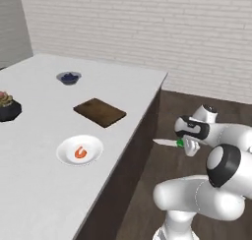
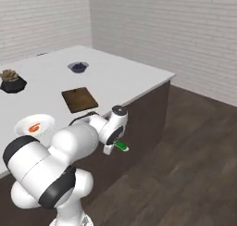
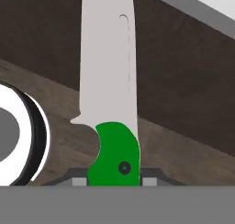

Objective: Pick up the knife from the drawer and place it on the cutting board. Then place the meat from the plate to the cutting board.

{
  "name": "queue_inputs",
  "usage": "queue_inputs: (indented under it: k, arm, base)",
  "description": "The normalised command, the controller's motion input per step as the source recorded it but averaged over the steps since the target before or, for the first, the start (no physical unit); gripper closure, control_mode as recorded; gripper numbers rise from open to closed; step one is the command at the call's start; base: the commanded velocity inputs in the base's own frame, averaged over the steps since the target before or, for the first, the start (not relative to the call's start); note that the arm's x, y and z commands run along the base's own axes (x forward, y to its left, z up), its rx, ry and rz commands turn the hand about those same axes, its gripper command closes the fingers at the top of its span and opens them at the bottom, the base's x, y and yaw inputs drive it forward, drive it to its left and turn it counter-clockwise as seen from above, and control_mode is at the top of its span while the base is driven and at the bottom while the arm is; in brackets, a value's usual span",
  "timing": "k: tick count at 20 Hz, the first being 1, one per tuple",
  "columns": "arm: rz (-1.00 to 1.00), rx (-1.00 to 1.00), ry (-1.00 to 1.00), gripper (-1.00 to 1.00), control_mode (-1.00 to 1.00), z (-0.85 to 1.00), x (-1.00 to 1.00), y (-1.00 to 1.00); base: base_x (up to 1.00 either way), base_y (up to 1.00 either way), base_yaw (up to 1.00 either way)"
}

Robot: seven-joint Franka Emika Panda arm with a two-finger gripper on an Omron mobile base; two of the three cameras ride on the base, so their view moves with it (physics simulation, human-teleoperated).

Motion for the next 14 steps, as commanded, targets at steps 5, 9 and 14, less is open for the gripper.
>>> queue_inputs:
  k: [5,9,14]
  arm:
    - [0.00,0.00,0.00,1.00,1.00,0.00,0.00,0.00]
    - [0.00,0.00,0.00,1.00,1.00,0.00,0.00,0.00]
    - [0.00,0.00,0.00,1.00,1.00,0.00,0.00,0.00]
  base:
    - [0.61,-0.37,0.61]
    - [0.48,-0.20,0.65]
    - [0.17,-0.49,0.61]
